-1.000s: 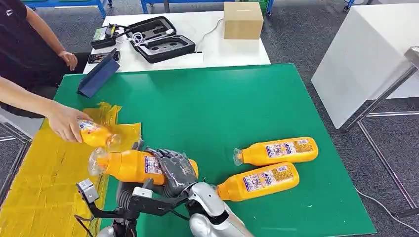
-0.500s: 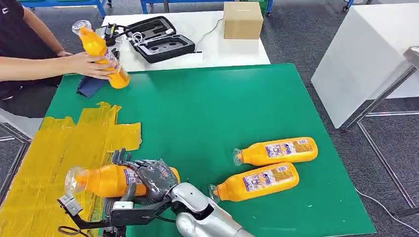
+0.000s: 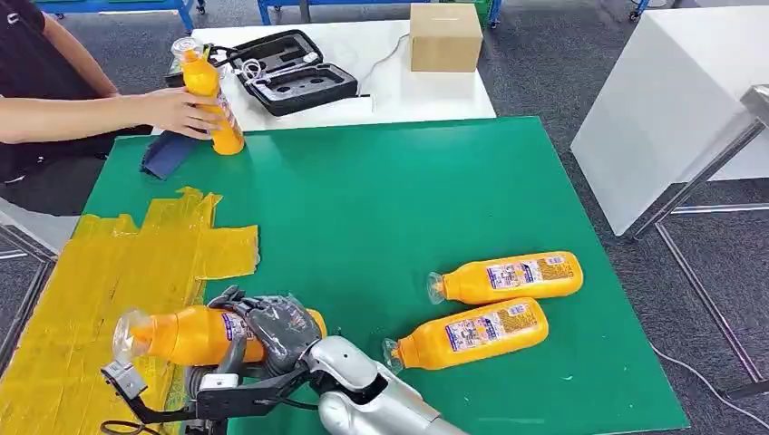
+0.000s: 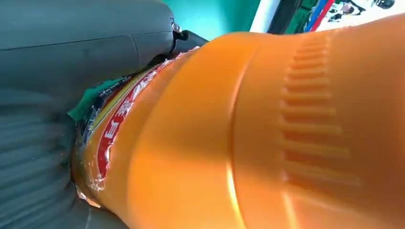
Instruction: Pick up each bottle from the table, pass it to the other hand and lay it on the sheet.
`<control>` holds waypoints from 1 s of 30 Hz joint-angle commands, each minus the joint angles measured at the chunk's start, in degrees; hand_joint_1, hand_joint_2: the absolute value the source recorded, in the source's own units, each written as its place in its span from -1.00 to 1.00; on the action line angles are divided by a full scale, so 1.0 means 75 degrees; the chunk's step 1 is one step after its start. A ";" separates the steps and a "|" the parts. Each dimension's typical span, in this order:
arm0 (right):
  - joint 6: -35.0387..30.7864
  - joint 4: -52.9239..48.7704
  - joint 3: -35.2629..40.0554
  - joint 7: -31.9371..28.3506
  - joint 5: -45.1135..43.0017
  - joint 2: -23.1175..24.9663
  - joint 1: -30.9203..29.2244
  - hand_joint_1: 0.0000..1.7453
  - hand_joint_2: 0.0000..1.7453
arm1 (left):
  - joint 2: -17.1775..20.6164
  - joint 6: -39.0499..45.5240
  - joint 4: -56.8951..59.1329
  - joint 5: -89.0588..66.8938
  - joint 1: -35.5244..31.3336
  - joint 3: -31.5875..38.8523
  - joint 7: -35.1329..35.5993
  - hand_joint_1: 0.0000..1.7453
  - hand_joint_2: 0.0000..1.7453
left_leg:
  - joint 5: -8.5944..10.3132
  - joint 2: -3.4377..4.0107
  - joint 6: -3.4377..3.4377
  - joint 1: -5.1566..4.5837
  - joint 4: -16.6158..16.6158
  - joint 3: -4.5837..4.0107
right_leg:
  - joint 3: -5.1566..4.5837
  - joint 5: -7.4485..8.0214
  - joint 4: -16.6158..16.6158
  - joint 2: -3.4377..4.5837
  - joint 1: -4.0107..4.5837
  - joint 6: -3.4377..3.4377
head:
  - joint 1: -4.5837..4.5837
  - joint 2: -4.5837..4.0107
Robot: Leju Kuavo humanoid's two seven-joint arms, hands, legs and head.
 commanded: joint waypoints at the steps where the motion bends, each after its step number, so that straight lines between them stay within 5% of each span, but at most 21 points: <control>1: -0.0131 0.0436 0.0116 0.0121 0.0402 -0.0088 0.0316 1.00 1.00 | -0.0203 0.0010 -0.0083 -0.0134 -0.0512 0.0002 0.0075 1.00 1.00 | 0.0006 -0.0022 -0.0002 0.0008 -0.0004 0.0001 | 0.0017 0.0000 -0.0015 -0.0035 0.0009 0.0000 | 0.0000 0.0000; 5: -0.0374 0.0015 -0.0277 0.0270 0.0658 -0.0212 0.0495 1.00 1.00 | -0.0306 0.0030 -0.0337 -0.0229 -0.0404 0.0098 0.0026 1.00 1.00 | 0.0007 -0.0024 -0.0002 0.0013 -0.0003 -0.0001 | 0.0020 0.0001 -0.0019 -0.0042 0.0013 0.0000 | 0.0000 0.0000; 6: -0.0465 -0.0090 -0.0349 0.0291 0.0720 -0.0237 0.0542 -0.54 1.00 | -0.0336 0.0073 -0.0428 -0.0255 -0.0370 0.0128 -0.0011 1.00 1.00 | 0.0006 -0.0024 -0.0003 0.0018 -0.0002 0.0000 | 0.0025 0.0002 -0.0024 -0.0046 0.0019 0.0000 | 0.0000 0.0000; 7: -0.0723 -0.0514 -0.0669 0.0374 0.0776 -0.0204 0.0866 -1.00 1.00 | -0.0338 0.0255 -0.0697 -0.0362 -0.0232 0.0126 -0.0098 1.00 1.00 | 0.0004 -0.0021 -0.0001 0.0009 -0.0001 -0.0003 | 0.0014 0.0000 -0.0014 -0.0034 0.0010 0.0001 | 0.0000 0.0000; 8: -0.0835 -0.0978 -0.0736 0.0566 0.1081 -0.0149 0.1195 -1.00 1.00 | -0.0338 0.0412 -0.0880 -0.0497 -0.0125 0.0167 -0.0166 1.00 1.00 | 0.0003 -0.0023 -0.0001 0.0015 0.0000 -0.0003 | 0.0020 0.0000 -0.0020 -0.0041 0.0016 0.0001 | 0.0000 0.0000; 9: -0.0828 -0.1502 -0.0807 0.0773 0.1382 -0.0208 0.1450 -1.00 -1.00 | -0.0338 0.0750 -0.1068 -0.0833 -0.0045 0.0215 -0.0280 1.00 1.00 | 0.0001 -0.0021 -0.0002 0.0018 0.0000 0.0001 | 0.0025 0.0000 -0.0024 -0.0041 0.0020 0.0001 | -0.0003 0.0000; 15: -0.0675 -0.2920 -0.1328 0.0725 0.1649 -0.0643 0.2015 -1.00 -1.00 | -0.0338 0.1834 -0.1738 -0.2041 0.0017 0.0390 -0.0533 1.00 1.00 | -0.0004 -0.0023 -0.0002 0.0015 -0.0003 -0.0001 | 0.0023 -0.0007 -0.0020 -0.0036 0.0016 -0.0002 | -0.0003 0.0000; 22: -0.0746 -0.5842 -0.2467 0.0314 0.2013 -0.1938 0.2935 -1.00 -1.00 | -0.0263 0.5231 -0.4082 -0.6052 0.0507 0.0636 -0.1753 1.00 1.00 | -0.0007 -0.0025 0.0001 0.0012 0.0017 -0.0035 | -0.0010 -0.0007 -0.0001 -0.0032 0.0013 0.0002 | -0.0003 0.0000; 30: -0.0722 -0.5669 -0.2496 0.0250 0.2021 -0.1826 0.2924 -1.00 -1.00 | -0.0294 0.5309 -0.3984 -0.6055 0.0560 0.0557 -0.1761 1.00 1.00 | -0.0003 0.0002 0.0000 0.0009 0.0004 -0.0019 | 0.0001 0.0003 -0.0011 -0.0012 0.0012 0.0002 | -0.0003 0.0000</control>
